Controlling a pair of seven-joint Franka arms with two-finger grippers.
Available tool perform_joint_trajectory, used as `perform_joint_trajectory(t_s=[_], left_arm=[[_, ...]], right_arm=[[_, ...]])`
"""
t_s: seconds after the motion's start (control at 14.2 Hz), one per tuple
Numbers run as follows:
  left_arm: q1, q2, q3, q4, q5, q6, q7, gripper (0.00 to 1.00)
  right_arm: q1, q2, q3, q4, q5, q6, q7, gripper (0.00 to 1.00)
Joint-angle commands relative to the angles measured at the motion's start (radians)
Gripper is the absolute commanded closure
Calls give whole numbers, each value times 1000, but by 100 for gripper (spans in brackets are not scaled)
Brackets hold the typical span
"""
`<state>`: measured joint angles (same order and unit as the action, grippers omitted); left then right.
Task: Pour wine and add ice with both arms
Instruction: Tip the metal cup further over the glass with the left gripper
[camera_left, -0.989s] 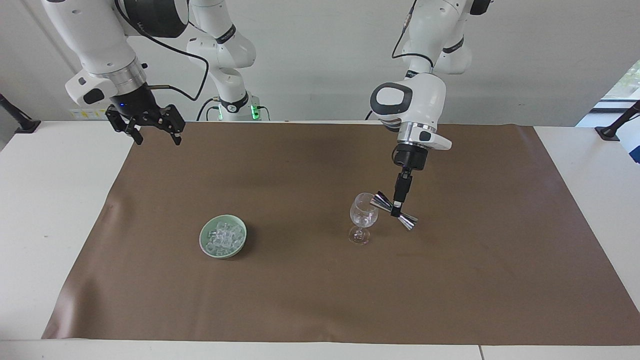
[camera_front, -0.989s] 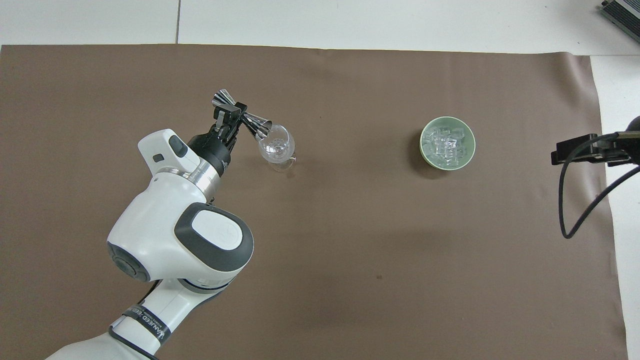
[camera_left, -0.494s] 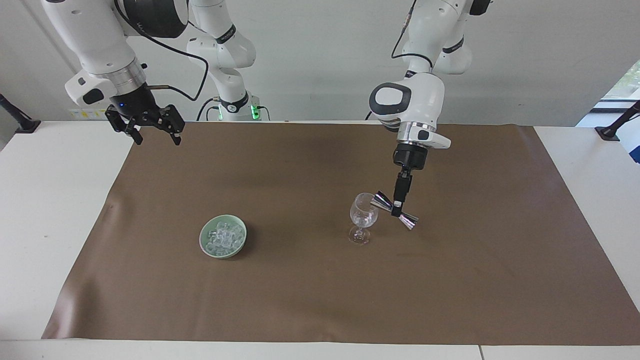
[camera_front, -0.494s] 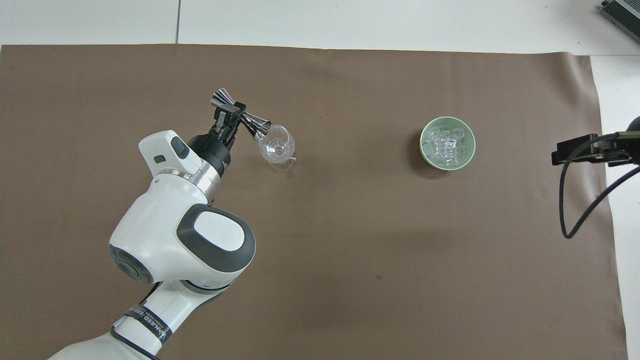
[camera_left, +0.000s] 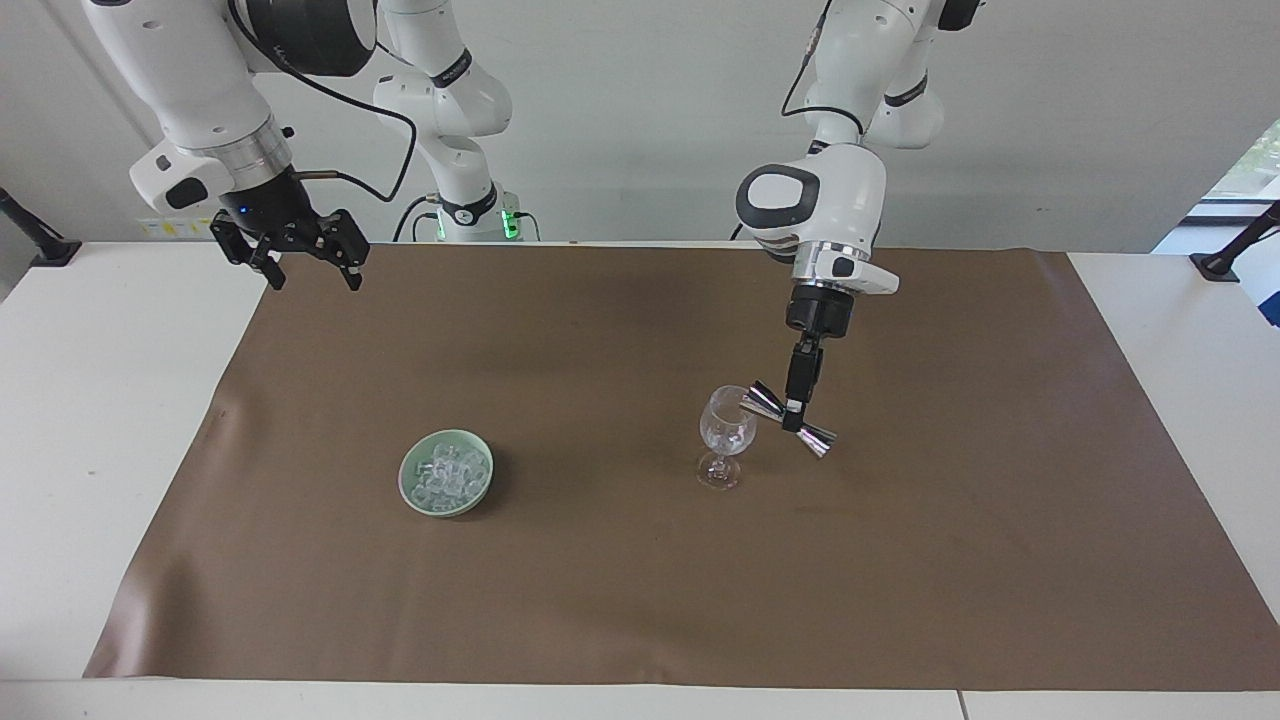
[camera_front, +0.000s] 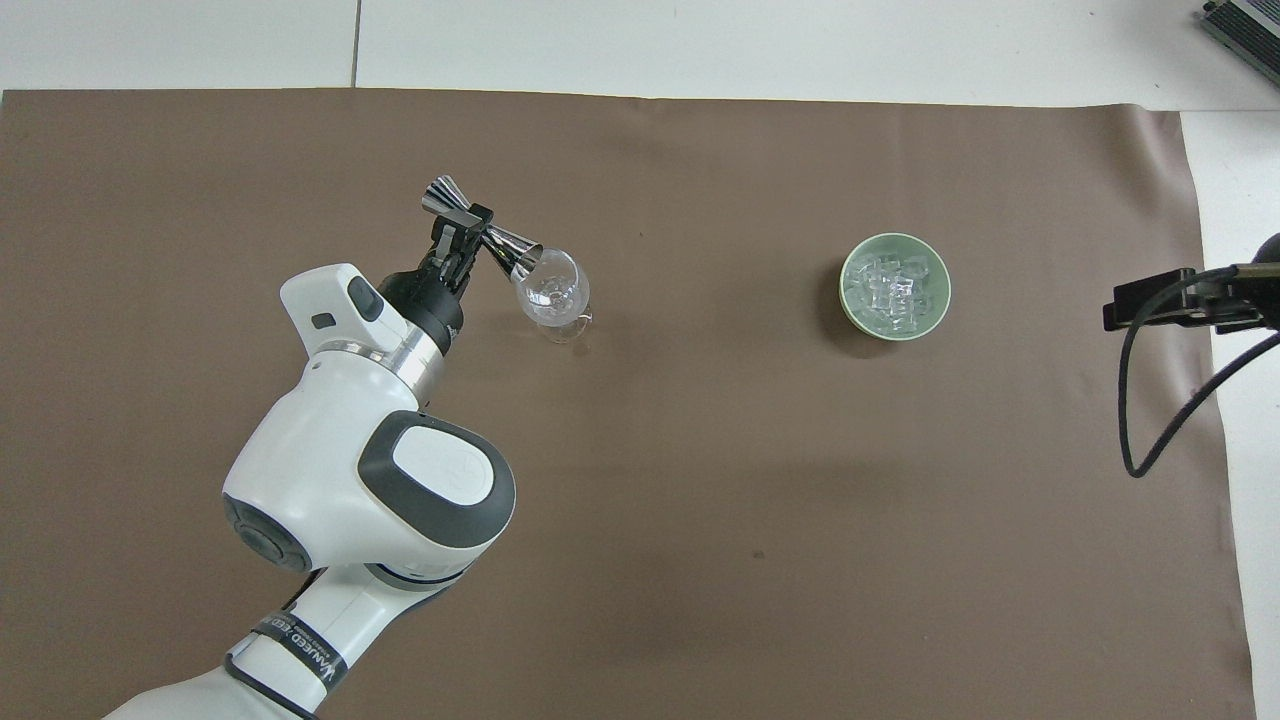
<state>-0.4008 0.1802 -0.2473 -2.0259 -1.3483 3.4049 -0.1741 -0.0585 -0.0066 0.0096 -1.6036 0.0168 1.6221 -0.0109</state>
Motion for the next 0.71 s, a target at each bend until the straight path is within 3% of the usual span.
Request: perform_joint_trajectory(t_s=[0.0, 0.64], left_arm=[[-21, 15, 14, 22, 11, 30, 13, 100], [-21, 27, 14, 42, 24, 33, 34, 100]], right_arm=[[-14, -29, 3, -35, 23, 12, -24, 0], [-12, -29, 3, -35, 23, 13, -24, 0]])
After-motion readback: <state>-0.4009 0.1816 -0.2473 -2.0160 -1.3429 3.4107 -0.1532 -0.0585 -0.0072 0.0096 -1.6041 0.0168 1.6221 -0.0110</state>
